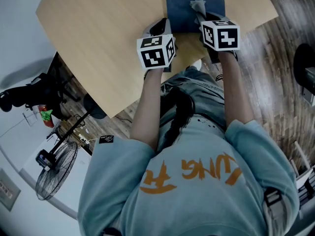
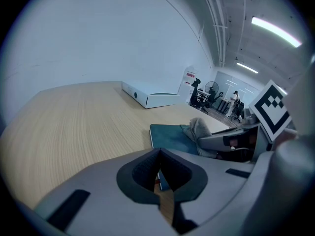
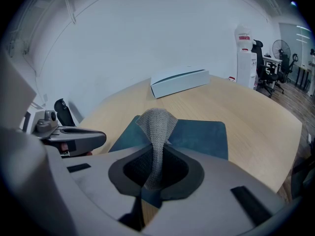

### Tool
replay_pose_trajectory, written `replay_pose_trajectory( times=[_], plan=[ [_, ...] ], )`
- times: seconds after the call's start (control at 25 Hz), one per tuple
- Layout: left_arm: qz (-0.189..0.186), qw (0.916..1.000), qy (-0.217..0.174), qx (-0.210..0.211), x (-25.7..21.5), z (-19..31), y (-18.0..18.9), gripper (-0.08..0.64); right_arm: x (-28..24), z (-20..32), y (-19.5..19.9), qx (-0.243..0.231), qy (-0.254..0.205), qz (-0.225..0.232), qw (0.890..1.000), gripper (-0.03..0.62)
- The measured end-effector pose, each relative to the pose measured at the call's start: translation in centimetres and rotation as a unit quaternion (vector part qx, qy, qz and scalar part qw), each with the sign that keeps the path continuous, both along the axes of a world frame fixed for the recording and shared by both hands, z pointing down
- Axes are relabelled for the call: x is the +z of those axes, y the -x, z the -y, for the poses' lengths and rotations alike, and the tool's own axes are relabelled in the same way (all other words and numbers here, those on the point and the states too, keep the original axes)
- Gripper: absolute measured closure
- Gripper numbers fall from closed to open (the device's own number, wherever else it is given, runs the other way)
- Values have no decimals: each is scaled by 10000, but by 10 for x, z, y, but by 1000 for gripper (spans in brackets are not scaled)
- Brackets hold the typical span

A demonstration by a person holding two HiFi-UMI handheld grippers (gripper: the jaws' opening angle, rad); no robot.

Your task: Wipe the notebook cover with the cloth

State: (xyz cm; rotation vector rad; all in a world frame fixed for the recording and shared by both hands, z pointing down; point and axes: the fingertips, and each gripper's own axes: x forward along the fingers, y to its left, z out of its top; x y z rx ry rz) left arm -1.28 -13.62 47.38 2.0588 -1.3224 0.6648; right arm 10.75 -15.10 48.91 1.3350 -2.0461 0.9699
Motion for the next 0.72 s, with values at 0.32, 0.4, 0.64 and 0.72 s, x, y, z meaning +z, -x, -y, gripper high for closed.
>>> replay_pose_trajectory(
  times=[0.32, 0.4, 0.64, 0.72],
  plan=[
    [18, 9999, 30, 106, 1, -2, -13, 543, 2, -2, -13, 86, 1, 47, 10000, 563],
    [10, 9999, 37, 125, 1, -2, -15, 543, 0, -3, -16, 118, -8, 29, 9999, 563],
    [2, 9998, 57, 207, 4, 0, -29, 543, -1, -2, -33, 236, -19, -15, 9997, 563],
    [1, 9997, 77, 227, 6, 0, -34, 543, -1, -2, -39, 266, -24, -30, 9996, 563]
  ],
)
